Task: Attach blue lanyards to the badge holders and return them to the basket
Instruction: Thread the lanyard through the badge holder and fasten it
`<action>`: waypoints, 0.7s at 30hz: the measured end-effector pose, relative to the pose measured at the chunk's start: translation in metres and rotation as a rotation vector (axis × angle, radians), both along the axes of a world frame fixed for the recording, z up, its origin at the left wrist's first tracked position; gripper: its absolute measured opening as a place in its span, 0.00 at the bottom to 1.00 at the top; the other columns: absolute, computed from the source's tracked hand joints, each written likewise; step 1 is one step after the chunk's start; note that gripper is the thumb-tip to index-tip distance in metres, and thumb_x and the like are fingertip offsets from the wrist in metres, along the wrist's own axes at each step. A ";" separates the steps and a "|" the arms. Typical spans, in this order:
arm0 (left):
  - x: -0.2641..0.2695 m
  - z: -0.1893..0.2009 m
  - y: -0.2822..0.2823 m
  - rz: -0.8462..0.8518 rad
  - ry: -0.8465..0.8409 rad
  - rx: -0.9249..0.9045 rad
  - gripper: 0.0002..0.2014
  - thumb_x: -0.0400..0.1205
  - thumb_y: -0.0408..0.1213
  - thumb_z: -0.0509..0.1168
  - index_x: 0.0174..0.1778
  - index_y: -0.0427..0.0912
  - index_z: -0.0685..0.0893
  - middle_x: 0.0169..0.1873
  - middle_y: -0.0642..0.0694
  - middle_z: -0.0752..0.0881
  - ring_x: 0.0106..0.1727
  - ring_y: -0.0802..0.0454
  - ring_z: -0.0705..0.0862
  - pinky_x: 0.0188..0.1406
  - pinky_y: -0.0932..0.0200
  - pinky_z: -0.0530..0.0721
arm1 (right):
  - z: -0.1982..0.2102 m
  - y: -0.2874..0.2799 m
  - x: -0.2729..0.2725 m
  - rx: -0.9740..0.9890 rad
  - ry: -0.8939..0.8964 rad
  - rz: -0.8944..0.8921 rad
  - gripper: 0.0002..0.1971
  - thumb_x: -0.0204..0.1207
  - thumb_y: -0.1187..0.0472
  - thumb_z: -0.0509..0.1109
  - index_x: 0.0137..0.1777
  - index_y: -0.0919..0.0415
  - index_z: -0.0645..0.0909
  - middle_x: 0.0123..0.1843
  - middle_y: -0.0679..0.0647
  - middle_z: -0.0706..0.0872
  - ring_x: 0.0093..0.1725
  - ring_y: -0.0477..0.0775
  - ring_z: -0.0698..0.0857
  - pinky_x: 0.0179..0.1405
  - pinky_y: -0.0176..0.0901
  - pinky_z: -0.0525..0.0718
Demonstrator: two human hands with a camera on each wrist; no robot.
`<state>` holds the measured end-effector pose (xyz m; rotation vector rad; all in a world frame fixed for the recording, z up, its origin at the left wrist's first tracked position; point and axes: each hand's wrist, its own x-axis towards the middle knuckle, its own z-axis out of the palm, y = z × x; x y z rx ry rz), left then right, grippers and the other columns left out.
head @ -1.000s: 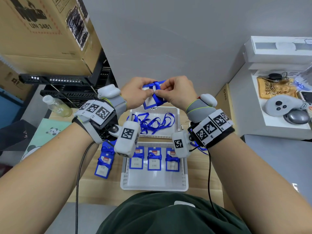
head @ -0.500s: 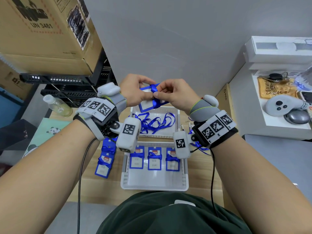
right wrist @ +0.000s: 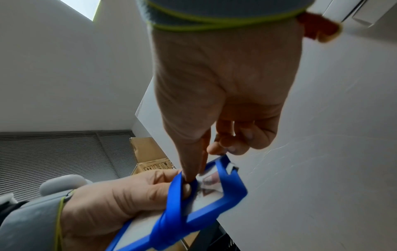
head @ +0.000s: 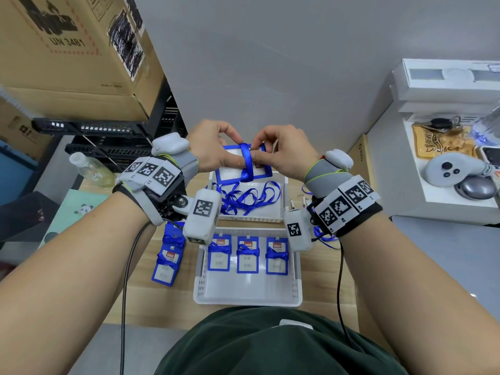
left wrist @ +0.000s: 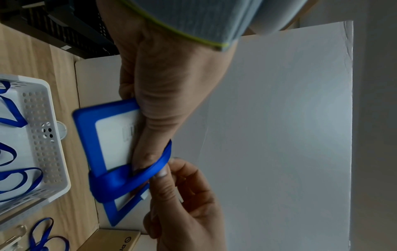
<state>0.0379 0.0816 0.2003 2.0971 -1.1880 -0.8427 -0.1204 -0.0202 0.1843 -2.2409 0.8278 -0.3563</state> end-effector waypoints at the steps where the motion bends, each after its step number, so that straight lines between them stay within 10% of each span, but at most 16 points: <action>1: 0.000 0.000 0.000 0.004 -0.007 0.000 0.22 0.59 0.49 0.85 0.43 0.50 0.84 0.22 0.48 0.78 0.19 0.54 0.70 0.17 0.65 0.67 | 0.000 0.000 0.000 -0.019 0.006 -0.005 0.04 0.70 0.53 0.78 0.40 0.49 0.85 0.29 0.46 0.79 0.28 0.42 0.76 0.40 0.34 0.76; 7: 0.000 -0.001 0.000 -0.002 -0.083 0.018 0.24 0.57 0.50 0.85 0.41 0.50 0.82 0.24 0.49 0.81 0.23 0.52 0.75 0.22 0.60 0.73 | 0.000 0.003 0.002 -0.021 0.009 0.014 0.03 0.70 0.55 0.78 0.38 0.49 0.87 0.25 0.44 0.79 0.24 0.37 0.76 0.32 0.22 0.72; 14: 0.002 -0.002 0.001 -0.044 -0.045 0.030 0.21 0.63 0.49 0.83 0.45 0.47 0.84 0.27 0.43 0.83 0.18 0.55 0.70 0.09 0.69 0.64 | -0.005 0.002 0.005 -0.080 0.069 -0.014 0.05 0.75 0.55 0.73 0.38 0.47 0.83 0.31 0.44 0.79 0.32 0.43 0.76 0.37 0.40 0.76; 21: 0.003 -0.003 0.001 -0.145 0.045 0.073 0.12 0.73 0.47 0.77 0.52 0.53 0.91 0.36 0.50 0.91 0.25 0.65 0.81 0.18 0.74 0.72 | -0.009 -0.003 0.003 0.020 0.004 -0.157 0.05 0.78 0.60 0.69 0.40 0.54 0.81 0.28 0.42 0.77 0.33 0.42 0.76 0.40 0.39 0.71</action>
